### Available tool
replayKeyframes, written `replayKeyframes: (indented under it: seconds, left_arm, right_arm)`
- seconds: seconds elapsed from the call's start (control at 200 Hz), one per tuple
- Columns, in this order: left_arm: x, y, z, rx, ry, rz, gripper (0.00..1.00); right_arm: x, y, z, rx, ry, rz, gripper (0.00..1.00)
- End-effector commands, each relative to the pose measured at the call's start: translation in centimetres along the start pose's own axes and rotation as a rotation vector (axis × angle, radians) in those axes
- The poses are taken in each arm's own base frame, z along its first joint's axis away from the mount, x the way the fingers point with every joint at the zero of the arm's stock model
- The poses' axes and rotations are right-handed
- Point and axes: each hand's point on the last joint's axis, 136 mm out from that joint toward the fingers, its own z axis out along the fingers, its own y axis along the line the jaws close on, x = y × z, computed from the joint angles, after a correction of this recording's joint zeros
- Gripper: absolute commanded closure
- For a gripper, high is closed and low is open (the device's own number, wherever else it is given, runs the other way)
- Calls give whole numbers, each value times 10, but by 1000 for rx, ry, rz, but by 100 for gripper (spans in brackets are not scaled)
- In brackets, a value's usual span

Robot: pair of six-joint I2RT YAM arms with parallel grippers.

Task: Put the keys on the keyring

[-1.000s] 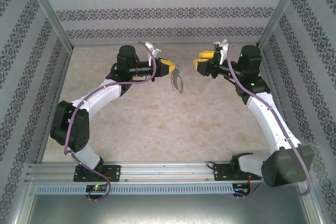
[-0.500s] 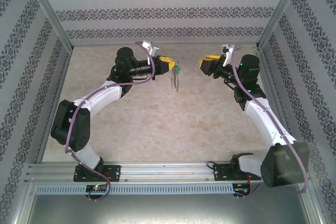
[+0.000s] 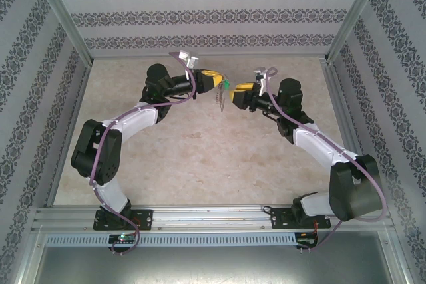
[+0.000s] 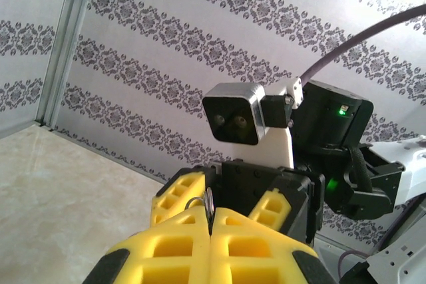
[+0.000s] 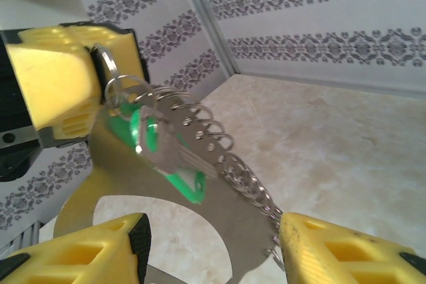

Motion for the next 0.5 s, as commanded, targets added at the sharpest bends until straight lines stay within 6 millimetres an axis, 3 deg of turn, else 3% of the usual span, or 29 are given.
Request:
replayKeyframes:
  seconds: [0.0,0.495]
  left_arm:
    - [-14,-11,-4,48,-40,46,100]
    - [-15,-17,-4,78,-33,30,100]
  right_arm:
    - [-10,15,8,-61,-23,-66,45]
    - [-21,20,19,-63,-31,-91,46]
